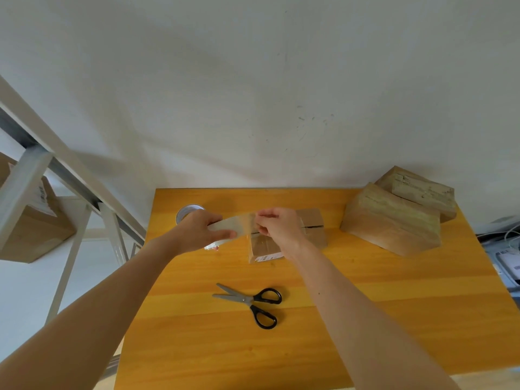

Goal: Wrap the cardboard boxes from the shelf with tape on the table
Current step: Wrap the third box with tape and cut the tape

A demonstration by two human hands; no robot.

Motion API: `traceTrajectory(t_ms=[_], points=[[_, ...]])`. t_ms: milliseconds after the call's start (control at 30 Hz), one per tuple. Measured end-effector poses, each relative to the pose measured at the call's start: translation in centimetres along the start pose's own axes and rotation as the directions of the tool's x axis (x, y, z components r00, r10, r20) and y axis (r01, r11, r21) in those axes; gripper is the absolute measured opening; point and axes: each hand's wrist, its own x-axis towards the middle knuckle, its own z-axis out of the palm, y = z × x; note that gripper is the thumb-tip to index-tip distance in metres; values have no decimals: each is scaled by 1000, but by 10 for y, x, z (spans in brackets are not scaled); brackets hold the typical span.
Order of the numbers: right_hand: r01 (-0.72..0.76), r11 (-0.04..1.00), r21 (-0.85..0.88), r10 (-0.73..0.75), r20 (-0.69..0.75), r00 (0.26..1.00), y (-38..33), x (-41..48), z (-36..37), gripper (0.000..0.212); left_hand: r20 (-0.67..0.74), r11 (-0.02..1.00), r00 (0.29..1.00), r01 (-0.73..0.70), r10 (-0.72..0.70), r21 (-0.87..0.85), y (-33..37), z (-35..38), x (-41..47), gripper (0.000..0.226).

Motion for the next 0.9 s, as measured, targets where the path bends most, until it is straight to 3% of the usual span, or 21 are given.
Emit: traceTrajectory(t_ms=[133, 200, 300, 400, 467, 633, 733, 900], points=[[-78, 997, 2, 78, 32, 996, 2, 7, -3, 53, 0, 999, 1000, -11, 11, -49, 3, -2, 0, 41], [-112, 993, -23, 113, 67, 991, 2, 8, -4, 49, 7, 998, 999, -47, 47, -51, 0, -2, -1, 41], [-114, 992, -45, 118, 106, 987, 10, 6, -7, 25, 41, 996, 999, -22, 26, -83, -5, -1, -3, 39], [-17, 987, -159, 26, 54, 998, 24, -3, 5, 10, 101, 998, 994, 46, -51, 52, -4, 7, -6, 42], [70, 948, -311, -80, -22, 997, 35, -9, 19, 12, 127, 992, 989, 56, -71, 115, -1, 16, -5, 31], [176, 856, -487, -268, -126, 955, 47, -22, 35, 16, 114, 992, 991, 58, -71, 113, -2, 24, -4, 35], [216, 836, -505, -325, -138, 936, 39, -26, 38, 16, 99, 987, 991, 78, -92, 144, -6, 23, -1, 30], [386, 774, -502, -473, -52, 880, 20, -39, 48, 16, 2, 958, 966, 256, -259, 128, -22, 4, -7, 38]])
